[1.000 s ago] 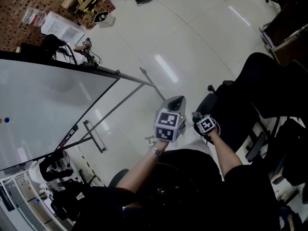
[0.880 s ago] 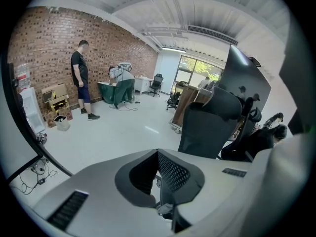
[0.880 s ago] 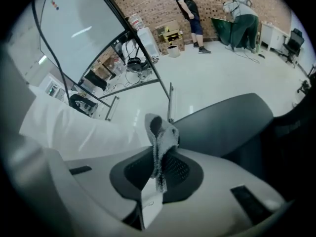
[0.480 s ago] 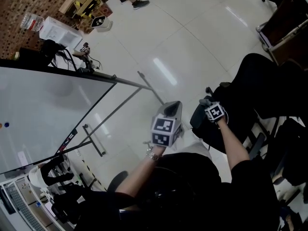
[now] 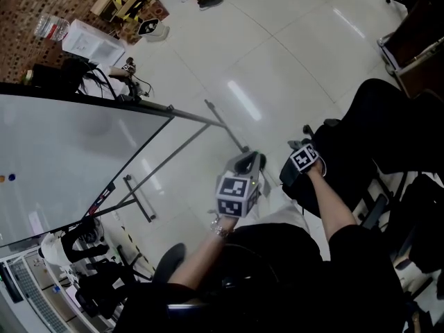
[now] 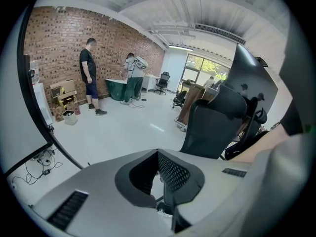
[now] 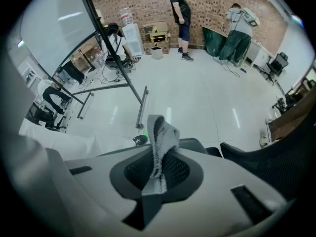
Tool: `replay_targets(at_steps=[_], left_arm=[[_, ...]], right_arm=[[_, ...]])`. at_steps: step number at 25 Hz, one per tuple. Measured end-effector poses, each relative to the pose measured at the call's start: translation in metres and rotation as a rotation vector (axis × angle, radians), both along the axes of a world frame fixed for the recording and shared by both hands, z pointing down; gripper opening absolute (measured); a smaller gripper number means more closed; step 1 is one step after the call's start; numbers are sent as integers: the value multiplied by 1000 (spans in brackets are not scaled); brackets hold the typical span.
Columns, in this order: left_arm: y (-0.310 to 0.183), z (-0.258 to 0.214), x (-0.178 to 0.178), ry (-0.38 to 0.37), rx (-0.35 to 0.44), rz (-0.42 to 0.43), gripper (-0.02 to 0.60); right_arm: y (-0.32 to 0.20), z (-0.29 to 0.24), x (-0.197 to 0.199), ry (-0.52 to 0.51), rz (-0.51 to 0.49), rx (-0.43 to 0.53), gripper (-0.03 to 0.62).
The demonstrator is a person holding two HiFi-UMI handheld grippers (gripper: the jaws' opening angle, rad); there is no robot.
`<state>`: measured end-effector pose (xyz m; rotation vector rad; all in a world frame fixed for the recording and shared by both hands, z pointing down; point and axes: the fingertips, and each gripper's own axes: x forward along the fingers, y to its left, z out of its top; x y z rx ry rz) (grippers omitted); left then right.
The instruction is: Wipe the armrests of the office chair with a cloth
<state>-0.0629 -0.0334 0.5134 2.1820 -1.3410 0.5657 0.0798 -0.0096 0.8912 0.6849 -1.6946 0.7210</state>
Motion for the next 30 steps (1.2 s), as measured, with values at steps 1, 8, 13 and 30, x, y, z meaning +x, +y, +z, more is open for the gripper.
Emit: replay_targets(at_steps=[1,8,13,30], left_arm=[[0,0,-1,1,-1,-1,0],[1,-3,5,11,4,24,0],[4,-3,9,13,8,32,0],[13,0,19,13,-10,48,0]], right_arm=[[8,-6,-9,4,-20,15,32],[113,-28,-78,-86,-250,-29,32],[155,-31,-88,-162,-296,-83,32],[3,7,93,-130,425,45,34]])
